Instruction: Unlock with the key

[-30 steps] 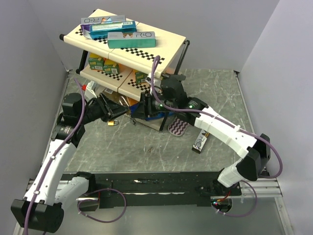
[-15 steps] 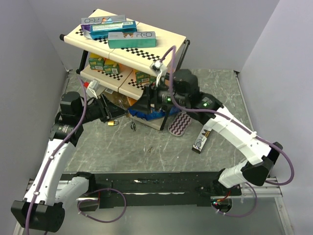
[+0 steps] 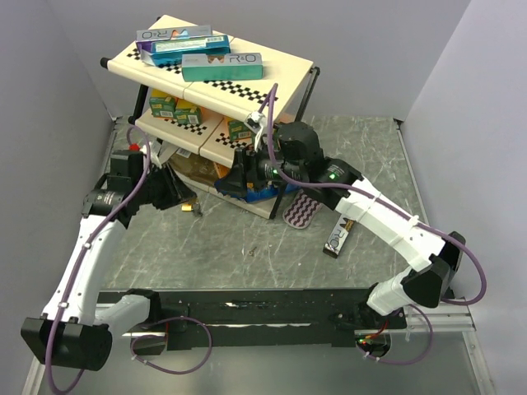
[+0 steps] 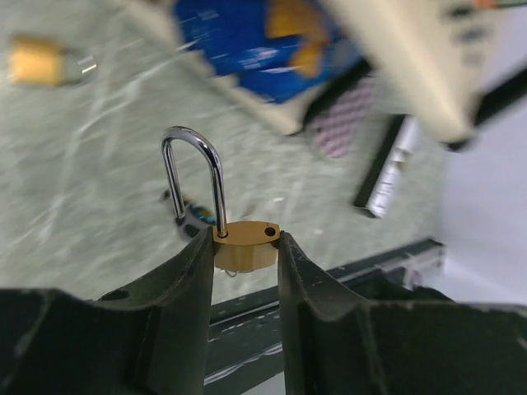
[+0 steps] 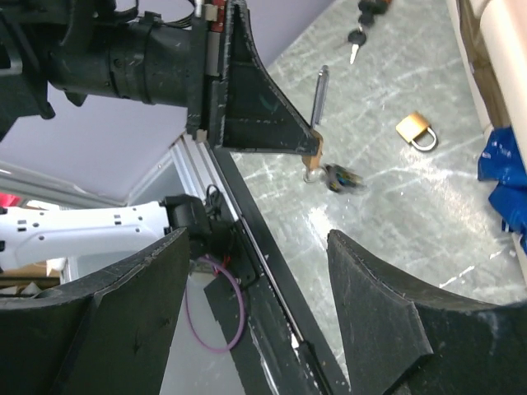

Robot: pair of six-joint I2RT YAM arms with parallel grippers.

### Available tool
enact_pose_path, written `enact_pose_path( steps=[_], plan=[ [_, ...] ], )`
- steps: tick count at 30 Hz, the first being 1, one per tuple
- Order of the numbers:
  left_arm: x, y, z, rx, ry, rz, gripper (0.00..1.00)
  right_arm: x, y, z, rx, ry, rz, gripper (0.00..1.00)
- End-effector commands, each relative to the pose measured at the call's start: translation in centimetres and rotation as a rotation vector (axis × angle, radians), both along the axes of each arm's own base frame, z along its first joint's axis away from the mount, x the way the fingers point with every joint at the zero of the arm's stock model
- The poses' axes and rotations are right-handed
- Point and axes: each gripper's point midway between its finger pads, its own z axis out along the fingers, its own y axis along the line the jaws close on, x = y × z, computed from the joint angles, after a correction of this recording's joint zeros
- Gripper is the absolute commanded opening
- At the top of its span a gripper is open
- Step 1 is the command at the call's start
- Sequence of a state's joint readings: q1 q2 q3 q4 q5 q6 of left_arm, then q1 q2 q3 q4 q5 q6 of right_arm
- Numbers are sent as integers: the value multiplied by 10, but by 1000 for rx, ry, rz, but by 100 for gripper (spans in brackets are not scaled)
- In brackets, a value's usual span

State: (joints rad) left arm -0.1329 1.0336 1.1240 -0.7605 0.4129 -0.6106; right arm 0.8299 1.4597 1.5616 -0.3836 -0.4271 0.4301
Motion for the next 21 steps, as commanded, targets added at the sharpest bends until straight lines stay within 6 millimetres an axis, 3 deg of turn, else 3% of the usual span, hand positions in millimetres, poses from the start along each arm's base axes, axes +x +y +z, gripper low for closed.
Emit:
enact_pose_path(
  steps=[1, 12, 13, 21],
  plan=[
    [-10, 31, -34, 132, 100, 100, 1, -5, 1, 13, 42, -25, -9, 73],
    [-36, 75, -77, 205, 256, 285, 1, -12, -1, 0, 45, -13, 10, 73],
    [-37, 87, -84, 205, 281, 330, 1, -13, -1, 0, 46, -13, 15, 73],
    [-40, 123, -126, 241, 418, 432, 1, -19, -5, -5, 35, -21, 36, 73]
  ],
)
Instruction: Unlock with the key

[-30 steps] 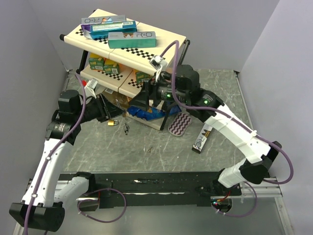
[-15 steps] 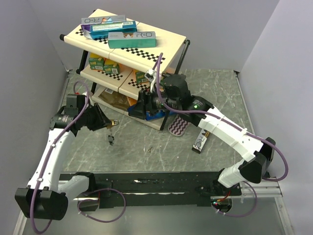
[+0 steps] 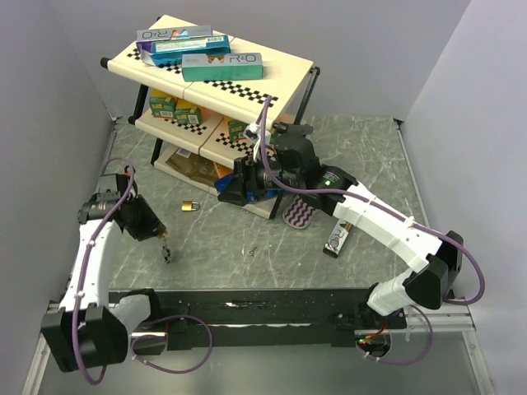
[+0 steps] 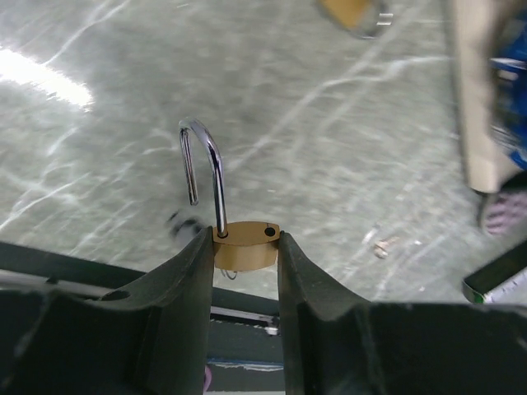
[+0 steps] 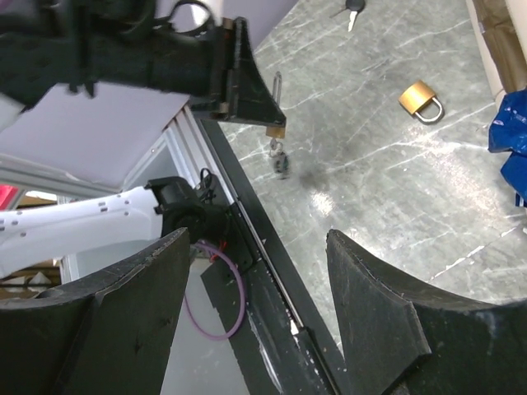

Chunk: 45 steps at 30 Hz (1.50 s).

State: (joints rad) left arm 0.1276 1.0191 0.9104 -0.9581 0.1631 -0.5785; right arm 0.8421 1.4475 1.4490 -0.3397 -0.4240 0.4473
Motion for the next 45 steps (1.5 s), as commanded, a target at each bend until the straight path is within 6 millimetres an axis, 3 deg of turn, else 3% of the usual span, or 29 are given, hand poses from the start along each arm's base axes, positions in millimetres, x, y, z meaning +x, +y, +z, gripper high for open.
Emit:
enact_pose_path(
  steps=[1, 7, 15, 21, 27, 33, 40, 45],
  plan=[
    [4, 21, -17, 27, 47, 42, 1, -14, -7, 31, 72, -74, 34, 73],
    [31, 53, -41, 88, 109, 86, 1, -19, -11, 26, 52, -77, 50, 73],
    [58, 68, -86, 64, 239, 57, 1, -20, -21, 27, 38, -103, 30, 73],
    [78, 90, -103, 142, 287, 45, 1, -21, -25, 23, 37, -104, 14, 73],
    [89, 109, -120, 212, 363, 31, 1, -21, -27, 22, 36, -100, 1, 73],
    [86, 124, -139, 280, 459, -10, 1, -22, -31, 17, 19, -90, -6, 74],
    [102, 149, -133, 405, 449, -29, 1, -24, -32, 13, -7, -80, 6, 74],
    [114, 151, -130, 439, 416, -89, 1, -26, -30, 9, -25, -56, 28, 74]
  ],
)
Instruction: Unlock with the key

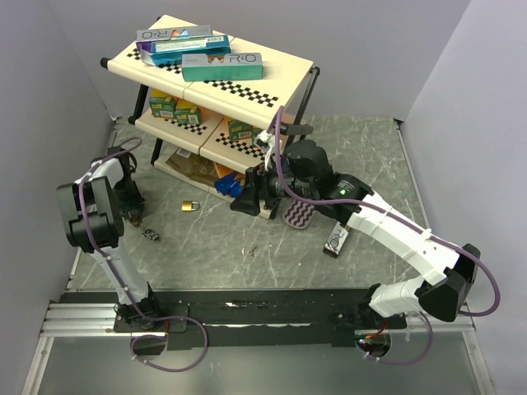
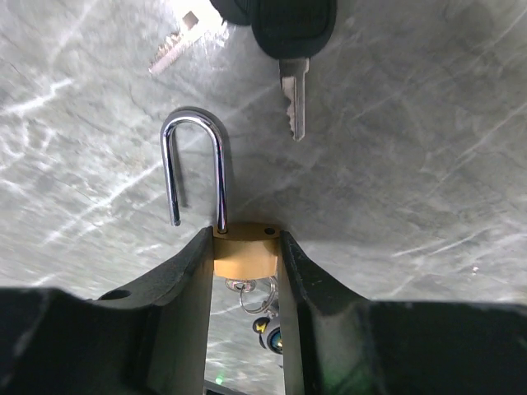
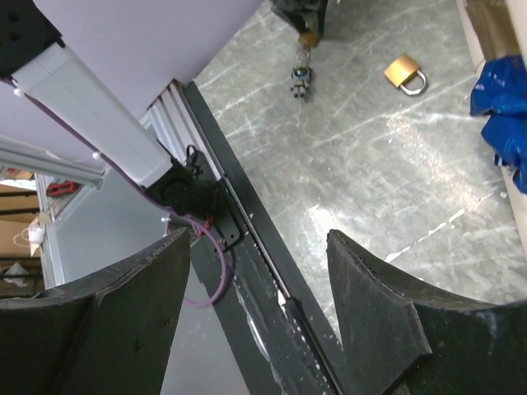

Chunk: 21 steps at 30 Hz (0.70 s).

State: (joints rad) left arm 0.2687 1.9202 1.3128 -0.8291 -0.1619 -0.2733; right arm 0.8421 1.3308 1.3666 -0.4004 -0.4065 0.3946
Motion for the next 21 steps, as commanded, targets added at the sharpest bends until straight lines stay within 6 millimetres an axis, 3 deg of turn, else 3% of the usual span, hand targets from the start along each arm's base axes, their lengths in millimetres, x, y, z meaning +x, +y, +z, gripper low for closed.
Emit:
enact_pose_path(
  steps=[1, 6, 8, 9, 11, 15, 16, 21],
  plan=[
    [14, 21, -11, 98, -5, -57, 1, -7, 1, 13, 11, -17, 33, 74],
    [15, 12, -19, 57, 9, -49, 2, -5, 5, 11, 0, 3, 42, 74],
    [17, 11, -19, 49, 3, -26, 7, -3, 7, 10, -1, 7, 37, 74],
    [15, 10, -19, 45, 12, -16, 24, -1, 7, 10, 0, 10, 25, 74],
    [17, 6, -14, 36, -2, 1, 47, 2, 8, 9, 5, 12, 10, 74],
    [20, -2, -2, 5, -50, 15, 69, 8, 6, 8, -3, 16, -34, 74],
    [20, -5, 1, -4, -61, 15, 79, 8, 4, 6, -12, 18, -36, 74],
    [28, -16, 37, -2, -174, -3, 90, 10, 1, -6, -62, 6, -38, 73]
  ],
)
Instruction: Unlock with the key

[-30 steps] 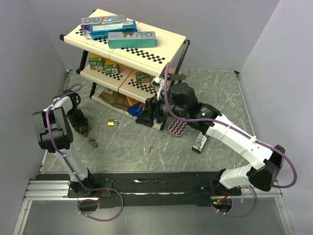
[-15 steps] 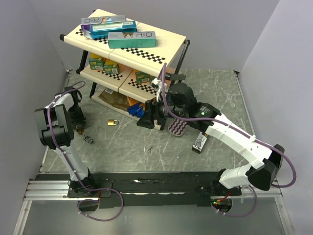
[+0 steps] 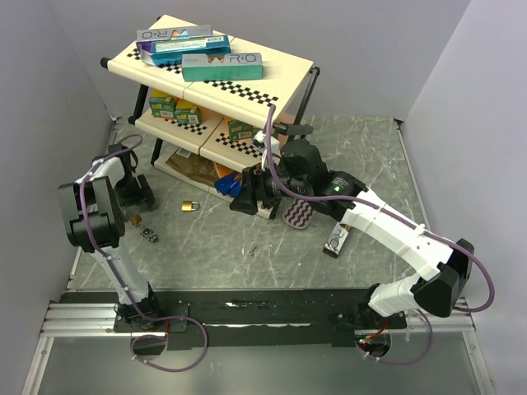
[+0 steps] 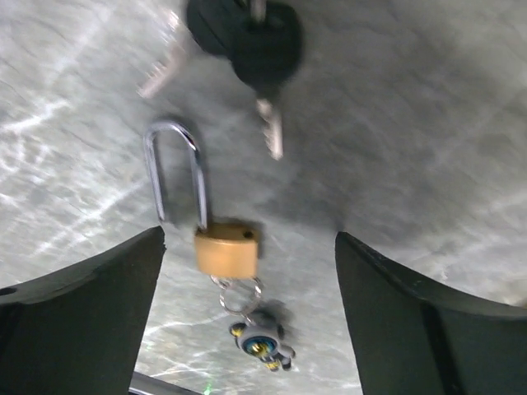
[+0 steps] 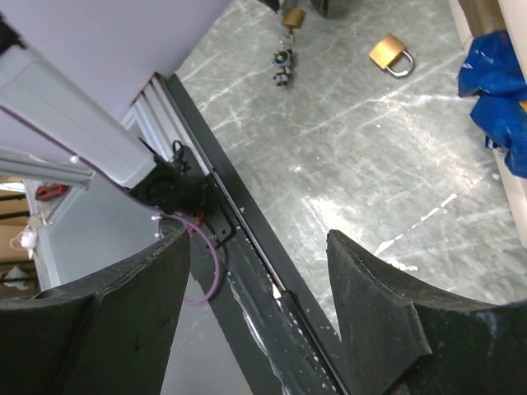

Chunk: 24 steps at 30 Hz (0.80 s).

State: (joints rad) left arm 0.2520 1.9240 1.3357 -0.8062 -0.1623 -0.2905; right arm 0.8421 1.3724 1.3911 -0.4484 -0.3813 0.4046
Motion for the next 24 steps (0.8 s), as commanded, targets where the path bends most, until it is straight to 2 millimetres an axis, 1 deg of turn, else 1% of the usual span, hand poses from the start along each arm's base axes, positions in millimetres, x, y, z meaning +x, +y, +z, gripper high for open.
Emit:
enact_pose_path(
  steps=[1, 2, 4, 5, 6, 7, 8, 9, 10, 11, 12, 13, 14, 15, 16, 17, 18, 19, 20, 21, 22, 24],
  plan=[
    [14, -18, 40, -8, -148, -15, 92, 6, -1, 6, -24, -47, -18, 73],
    [16, -20, 56, 7, -194, -21, 94, 6, -1, 2, -40, -51, -22, 73],
    [16, -26, 70, 21, -234, -38, 97, 3, -3, -14, -90, -70, -19, 73],
    [16, -26, 86, 44, -278, -43, 99, 6, -5, -21, -117, -86, -42, 72],
    [14, -27, 91, 54, -293, -46, 99, -1, -5, -33, -155, -87, -29, 72],
    [12, -29, 105, 65, -335, -51, 99, -3, -6, -40, -179, -97, -30, 72],
    [11, -31, 111, 63, -359, -56, 99, 0, -8, -46, -221, -136, -54, 72],
    [10, -35, 117, 57, -384, -65, 99, -9, -6, -57, -260, -143, -36, 72],
    [7, -42, 127, 54, -427, -83, 99, -12, -7, -64, -290, -159, -38, 72],
    [6, -48, 131, 41, -453, -101, 99, -10, -8, -70, -320, -177, -55, 72],
    [9, -55, 137, 36, -498, -124, 99, -14, -6, -84, -339, -169, -43, 72],
    [5, -68, 140, 21, -526, -161, 99, -16, -5, -91, -345, -160, -40, 71],
    [4, -82, 140, -23, -544, -200, 99, -18, -3, -102, -354, -134, -36, 71],
    [5, -92, 143, -46, -568, -229, 98, -21, -5, -118, -375, -112, -29, 70],
    [1, -108, 141, -77, -579, -261, 98, -21, -3, -124, -373, -105, -30, 69],
    [-2, -118, 141, -113, -594, -279, 98, -21, -3, -135, -397, -85, -31, 68],
    [0, -133, 146, -181, -638, -310, 98, -19, -5, -142, -423, -85, -38, 68],
    [-7, -142, 146, -231, -662, -299, 98, -21, -6, -149, -446, -79, -33, 67],
    [-10, -149, 148, -274, -689, -298, 98, -16, -9, -160, -486, -92, -51, 67],
    [-18, -162, 142, -349, -696, -306, 98, -12, -13, -168, -517, -96, -66, 67],
    [-17, -169, 159, -392, -780, -286, 98, -12, -14, -175, -537, -93, -65, 67],
    [-23, -178, 167, -454, -830, -289, 97, -13, -13, -194, -570, -71, -59, 66]
  ],
)
